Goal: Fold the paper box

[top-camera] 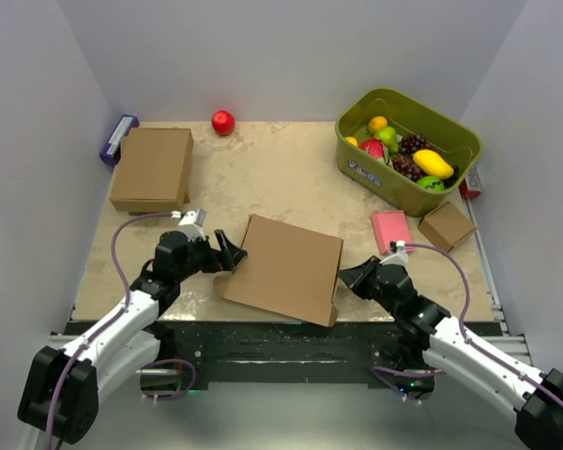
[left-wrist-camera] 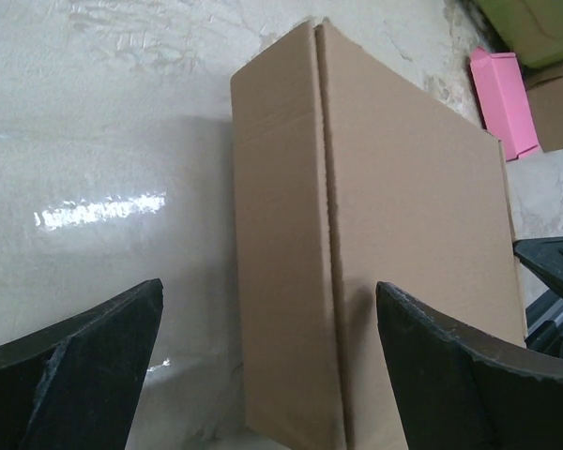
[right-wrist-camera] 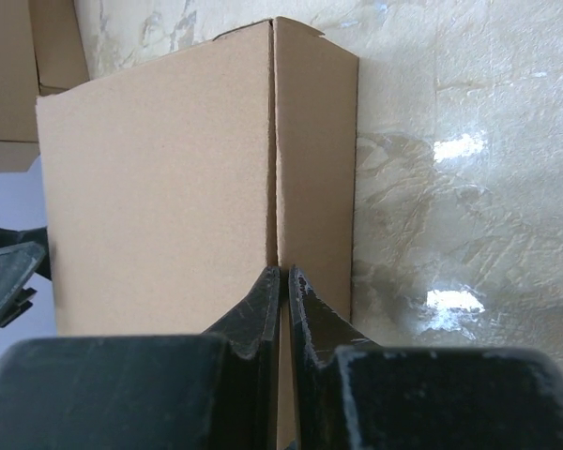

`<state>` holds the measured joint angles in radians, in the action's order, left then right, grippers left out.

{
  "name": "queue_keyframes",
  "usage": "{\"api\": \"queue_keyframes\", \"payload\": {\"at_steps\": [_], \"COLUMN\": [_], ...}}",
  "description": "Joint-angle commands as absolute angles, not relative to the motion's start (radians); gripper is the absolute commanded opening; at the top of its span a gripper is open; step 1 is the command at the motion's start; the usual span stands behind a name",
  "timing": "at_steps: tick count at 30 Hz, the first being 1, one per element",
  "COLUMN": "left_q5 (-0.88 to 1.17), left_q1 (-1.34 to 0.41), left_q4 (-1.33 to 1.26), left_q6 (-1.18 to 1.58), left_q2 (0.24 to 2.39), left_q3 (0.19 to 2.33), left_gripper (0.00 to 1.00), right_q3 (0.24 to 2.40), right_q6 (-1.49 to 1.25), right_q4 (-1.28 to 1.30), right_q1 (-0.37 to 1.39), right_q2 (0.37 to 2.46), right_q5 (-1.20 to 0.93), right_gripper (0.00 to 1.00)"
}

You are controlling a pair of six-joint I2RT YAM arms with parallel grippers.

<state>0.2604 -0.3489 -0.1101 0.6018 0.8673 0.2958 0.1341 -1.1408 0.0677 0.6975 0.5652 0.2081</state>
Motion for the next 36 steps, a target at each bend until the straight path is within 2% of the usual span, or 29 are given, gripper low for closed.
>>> {"api": "queue_keyframes", "payload": {"at_steps": [1, 8, 14, 17, 20, 25, 32, 36], "left_q5": [0.336, 0.454, 0.564, 0.620, 0.638, 0.652, 0.667, 0.681], "left_q1": [-0.339, -0.341, -0.342, -0.345, -0.351, -0.357, -0.357, -0.357], "left_q4": [-0.213, -0.401, -0.581, -0.670, -0.701, -0.700, -0.611, -0.511], "left_q6": [0.675, 0.736, 0.816, 0.860, 0.884, 0.887, 0.876, 0.841], "left_q2": [0.854, 0.923, 0.994, 1.035, 1.061, 1.089, 1.117, 1.123], "left_q3": [0.246, 0.189, 0.146, 0.138, 0.143, 0.163, 0.228, 0.303], "left_gripper": [1.00, 0.98, 0.91, 0.86, 0.74, 0.61, 0.46, 0.41], "right_q3": [0.109, 0.113, 0.115, 0.120, 0.135, 0.196, 0.319, 0.412], "right_q6": [-1.137, -1.127, -1.123, -1.115, -1.100, -1.033, -0.910, -0.819], "right_q4": [0.201, 0.184, 0.169, 0.158, 0.155, 0.161, 0.199, 0.255], "right_q1": [0.695, 0.695, 0.695, 0.693, 0.695, 0.695, 0.695, 0.698], "right_q2": [0.572, 0.594, 0.600, 0.606, 0.618, 0.650, 0.684, 0.675], "right_q5": [0.276, 0.272, 0.268, 0.264, 0.262, 0.287, 0.299, 0.330], "right_gripper": [0.00, 0.00, 0.00, 0.00, 0.01, 0.08, 0.34, 0.67]}}
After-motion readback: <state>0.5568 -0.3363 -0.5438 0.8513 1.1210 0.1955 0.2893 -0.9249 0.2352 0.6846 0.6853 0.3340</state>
